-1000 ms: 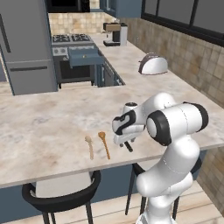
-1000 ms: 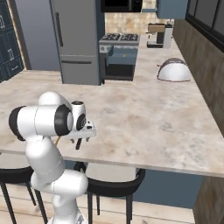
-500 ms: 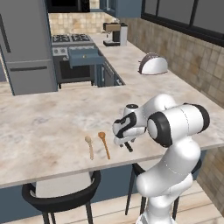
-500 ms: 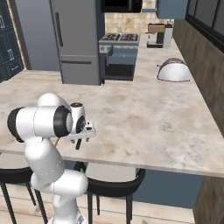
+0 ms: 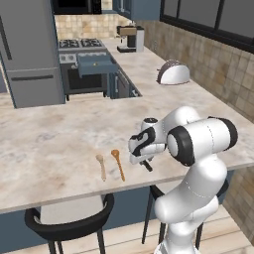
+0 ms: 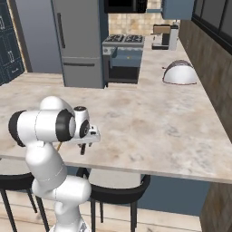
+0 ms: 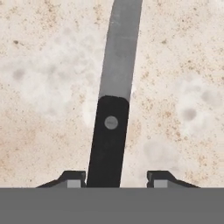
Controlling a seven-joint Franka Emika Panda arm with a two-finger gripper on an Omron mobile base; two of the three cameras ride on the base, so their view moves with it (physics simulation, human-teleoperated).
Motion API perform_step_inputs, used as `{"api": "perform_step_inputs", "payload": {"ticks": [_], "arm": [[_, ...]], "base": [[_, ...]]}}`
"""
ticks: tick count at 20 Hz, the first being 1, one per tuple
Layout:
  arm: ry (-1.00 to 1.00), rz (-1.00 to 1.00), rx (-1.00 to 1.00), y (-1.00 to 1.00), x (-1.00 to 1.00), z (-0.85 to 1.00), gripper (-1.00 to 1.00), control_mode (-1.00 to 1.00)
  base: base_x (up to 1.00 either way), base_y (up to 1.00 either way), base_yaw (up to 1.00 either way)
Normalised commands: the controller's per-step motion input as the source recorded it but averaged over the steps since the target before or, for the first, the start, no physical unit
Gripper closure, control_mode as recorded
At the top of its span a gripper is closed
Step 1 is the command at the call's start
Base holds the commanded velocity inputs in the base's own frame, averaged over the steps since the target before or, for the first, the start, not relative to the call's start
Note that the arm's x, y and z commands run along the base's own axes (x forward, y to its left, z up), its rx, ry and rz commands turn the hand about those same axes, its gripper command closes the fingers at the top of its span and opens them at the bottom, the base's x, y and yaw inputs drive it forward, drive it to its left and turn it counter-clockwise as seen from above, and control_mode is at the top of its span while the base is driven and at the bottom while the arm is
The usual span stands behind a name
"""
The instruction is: Pick up the metallic utensils from the counter and place them in the open drawer. Make sure not to pick up any wooden utensils.
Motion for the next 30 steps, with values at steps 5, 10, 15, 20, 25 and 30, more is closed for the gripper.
{"api": "perform_step_inputs", "payload": {"ticks": [5,10,15,20,25,30], "arm": [[0.00,0.00,0.00,0.00,0.00,-0.01,1.00,-1.00],[0.00,0.00,0.00,0.00,0.00,0.00,1.00,-1.00],[0.00,0.00,0.00,0.00,0.00,-0.03,1.00,-1.00],[0.00,-0.01,0.00,0.00,-0.04,0.45,1.00,-1.00],[0.00,-0.01,0.00,0.00,-0.31,1.00,1.00,-1.00],[0.00,-0.02,0.00,-0.02,-0.45,1.00,1.00,-1.00]], "base": [[0.00,0.00,0.00],[0.00,0.00,0.00],[0.00,0.00,0.00],[0.00,0.00,0.00],[0.00,0.00,0.00],[0.00,0.00,0.00]]}}
